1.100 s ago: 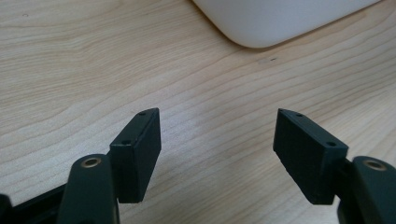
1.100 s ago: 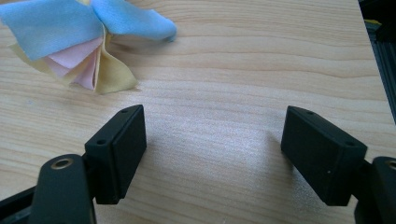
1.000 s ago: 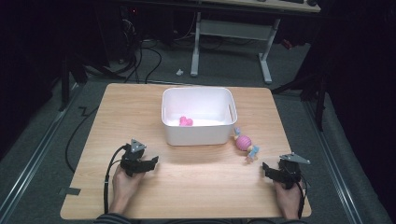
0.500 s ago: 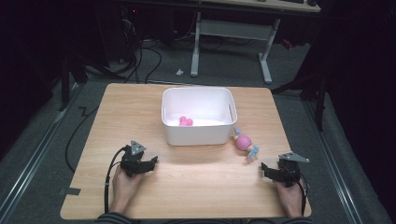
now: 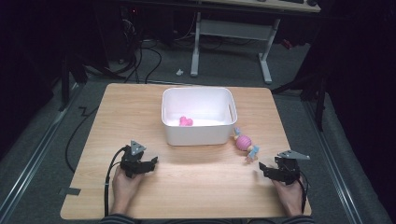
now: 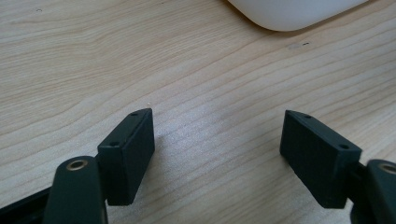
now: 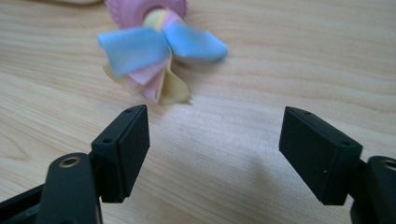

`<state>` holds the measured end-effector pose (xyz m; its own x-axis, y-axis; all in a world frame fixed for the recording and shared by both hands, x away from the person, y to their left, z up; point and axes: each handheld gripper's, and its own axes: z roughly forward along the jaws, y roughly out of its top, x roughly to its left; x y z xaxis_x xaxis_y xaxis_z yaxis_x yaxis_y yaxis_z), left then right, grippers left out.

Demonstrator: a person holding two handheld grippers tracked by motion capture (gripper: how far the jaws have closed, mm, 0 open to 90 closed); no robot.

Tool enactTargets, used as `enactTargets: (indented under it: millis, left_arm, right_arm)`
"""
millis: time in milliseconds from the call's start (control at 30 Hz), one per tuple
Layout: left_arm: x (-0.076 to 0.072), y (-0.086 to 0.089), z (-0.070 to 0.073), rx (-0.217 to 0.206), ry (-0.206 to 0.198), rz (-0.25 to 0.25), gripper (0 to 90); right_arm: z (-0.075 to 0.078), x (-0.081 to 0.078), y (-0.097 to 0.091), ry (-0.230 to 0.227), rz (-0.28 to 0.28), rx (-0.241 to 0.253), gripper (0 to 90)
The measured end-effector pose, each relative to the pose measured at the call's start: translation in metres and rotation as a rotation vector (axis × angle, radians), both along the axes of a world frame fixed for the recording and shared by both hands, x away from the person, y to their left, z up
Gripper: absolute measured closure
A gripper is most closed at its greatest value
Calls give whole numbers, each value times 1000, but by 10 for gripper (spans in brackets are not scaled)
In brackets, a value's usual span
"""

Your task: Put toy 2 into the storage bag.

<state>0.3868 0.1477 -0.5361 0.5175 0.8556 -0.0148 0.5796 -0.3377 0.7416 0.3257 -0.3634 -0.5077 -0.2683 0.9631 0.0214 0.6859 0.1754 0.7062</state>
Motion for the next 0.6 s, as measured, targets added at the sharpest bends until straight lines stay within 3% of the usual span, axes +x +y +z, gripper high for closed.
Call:
enactTargets:
  millis: [233, 600]
  left_arm:
    - [0, 0, 0, 2, 0, -2, 262]
    - [0, 0, 0, 3, 1, -3, 260]
  right_arm:
    - [17, 0, 9, -38, 36, -4, 262]
    - [33, 12, 23, -31, 98, -13, 283]
